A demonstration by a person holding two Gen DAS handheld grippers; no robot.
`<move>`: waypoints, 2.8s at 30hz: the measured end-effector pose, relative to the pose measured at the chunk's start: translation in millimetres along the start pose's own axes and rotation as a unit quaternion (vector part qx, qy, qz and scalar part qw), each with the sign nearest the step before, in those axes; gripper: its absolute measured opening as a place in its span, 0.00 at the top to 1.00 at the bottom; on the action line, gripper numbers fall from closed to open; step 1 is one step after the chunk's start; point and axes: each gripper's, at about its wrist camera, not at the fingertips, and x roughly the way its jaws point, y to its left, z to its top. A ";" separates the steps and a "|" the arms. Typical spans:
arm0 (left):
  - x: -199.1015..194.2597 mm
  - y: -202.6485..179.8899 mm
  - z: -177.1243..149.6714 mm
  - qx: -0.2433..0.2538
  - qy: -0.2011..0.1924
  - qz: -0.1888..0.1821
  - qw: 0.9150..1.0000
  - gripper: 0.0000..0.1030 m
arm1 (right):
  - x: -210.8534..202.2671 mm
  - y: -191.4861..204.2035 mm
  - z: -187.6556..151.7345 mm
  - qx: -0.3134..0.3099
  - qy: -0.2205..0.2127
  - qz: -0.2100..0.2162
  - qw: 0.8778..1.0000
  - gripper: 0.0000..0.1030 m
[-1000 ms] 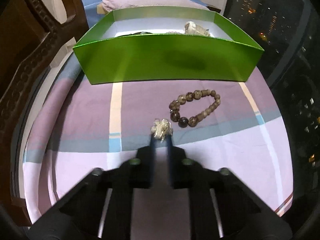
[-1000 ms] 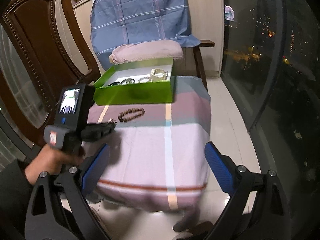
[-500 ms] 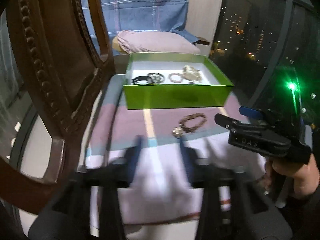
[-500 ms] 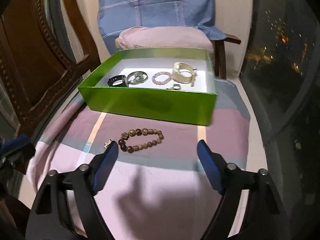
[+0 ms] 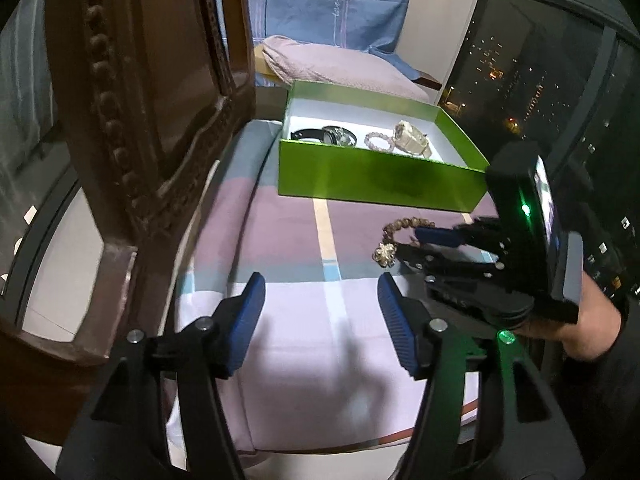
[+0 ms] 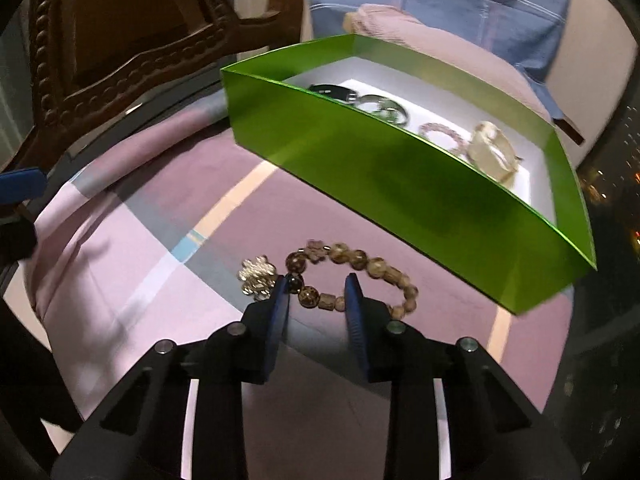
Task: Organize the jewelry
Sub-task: 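Grasp the gold flower brooch with the left tool while the right grasps the dark brown bead bracelet, then lift and carry the brooch in the left tool and bracelet in the right toward the green box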
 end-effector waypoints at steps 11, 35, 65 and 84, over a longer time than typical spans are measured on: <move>11.2 -8.0 -3.8 0.006 0.016 0.003 1.000 0.42 | 12.1 -3.3 15.1 0.028 0.029 0.036 0.999 0.89; 104.7 -52.1 31.7 0.050 0.065 0.025 0.996 0.82 | -178.8 -46.4 -84.4 0.235 -0.160 0.074 0.956 0.90; -208.2 -85.0 -13.6 0.045 -0.117 0.014 0.992 0.81 | -309.3 50.9 -85.8 0.197 -0.235 -0.057 0.950 0.90; -205.5 -93.3 -22.4 0.050 -0.110 0.009 0.993 0.81 | -325.4 60.6 -96.0 0.197 -0.243 -0.080 0.946 0.90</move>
